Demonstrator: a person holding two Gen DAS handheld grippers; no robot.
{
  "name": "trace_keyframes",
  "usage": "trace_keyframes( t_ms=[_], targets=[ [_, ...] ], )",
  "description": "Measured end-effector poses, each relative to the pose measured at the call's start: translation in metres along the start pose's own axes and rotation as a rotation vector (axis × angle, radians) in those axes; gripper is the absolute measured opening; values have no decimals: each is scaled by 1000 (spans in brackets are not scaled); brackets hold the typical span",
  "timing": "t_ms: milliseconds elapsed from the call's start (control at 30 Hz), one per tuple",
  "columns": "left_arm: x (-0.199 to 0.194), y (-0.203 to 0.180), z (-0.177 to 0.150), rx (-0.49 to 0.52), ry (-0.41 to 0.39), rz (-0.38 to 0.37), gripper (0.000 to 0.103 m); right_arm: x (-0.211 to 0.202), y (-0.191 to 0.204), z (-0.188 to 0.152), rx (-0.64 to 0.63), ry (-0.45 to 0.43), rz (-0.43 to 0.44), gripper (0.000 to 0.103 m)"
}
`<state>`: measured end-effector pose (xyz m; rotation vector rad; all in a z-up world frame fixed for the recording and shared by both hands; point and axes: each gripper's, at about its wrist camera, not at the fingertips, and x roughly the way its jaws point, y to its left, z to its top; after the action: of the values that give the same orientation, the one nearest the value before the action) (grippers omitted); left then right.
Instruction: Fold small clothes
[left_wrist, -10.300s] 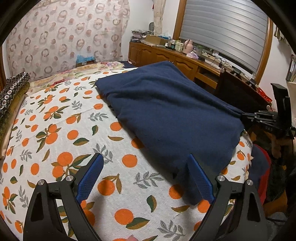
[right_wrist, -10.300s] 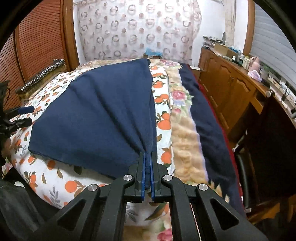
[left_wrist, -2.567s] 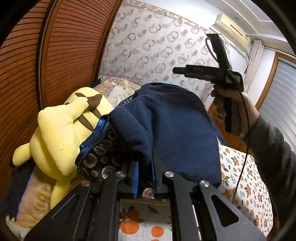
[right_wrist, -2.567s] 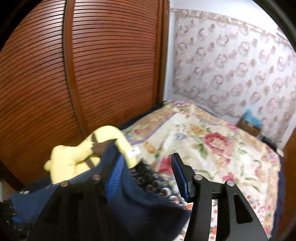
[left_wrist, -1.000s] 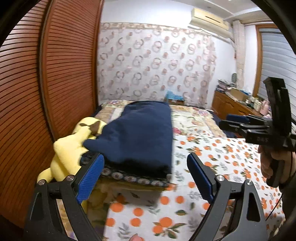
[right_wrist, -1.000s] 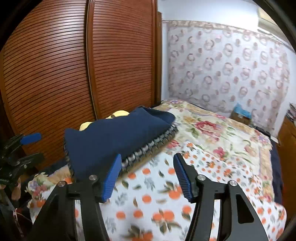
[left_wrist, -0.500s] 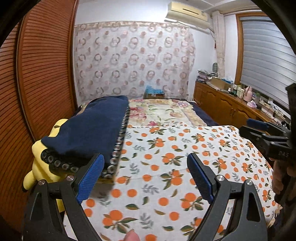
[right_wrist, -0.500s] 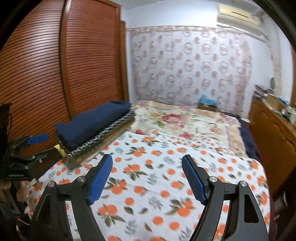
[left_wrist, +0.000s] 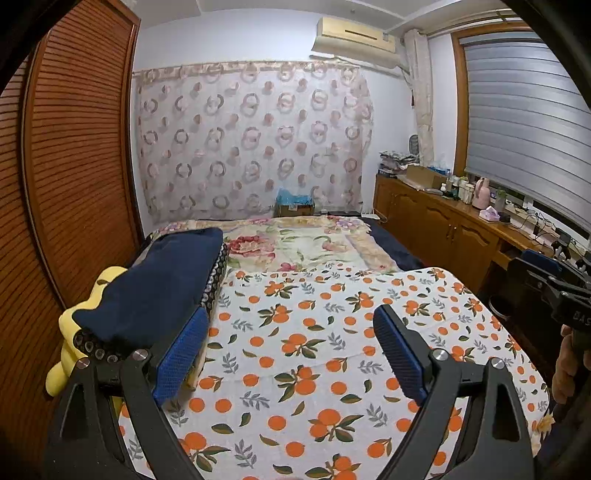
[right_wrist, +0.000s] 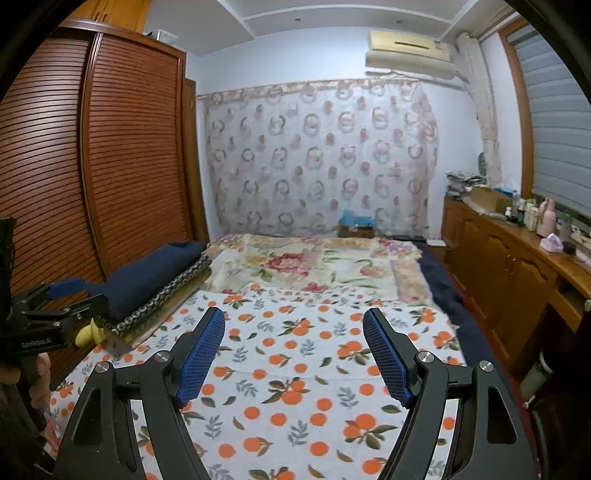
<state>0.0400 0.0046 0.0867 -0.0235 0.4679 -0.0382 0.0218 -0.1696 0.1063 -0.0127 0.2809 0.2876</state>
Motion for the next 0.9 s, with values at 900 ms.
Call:
trace_keyframes(
  t_ms=[900],
  targets=[
    [-7, -3, 2, 13, -10, 8, 91, 9, -8, -4, 15, -16, -34, 79]
  ],
)
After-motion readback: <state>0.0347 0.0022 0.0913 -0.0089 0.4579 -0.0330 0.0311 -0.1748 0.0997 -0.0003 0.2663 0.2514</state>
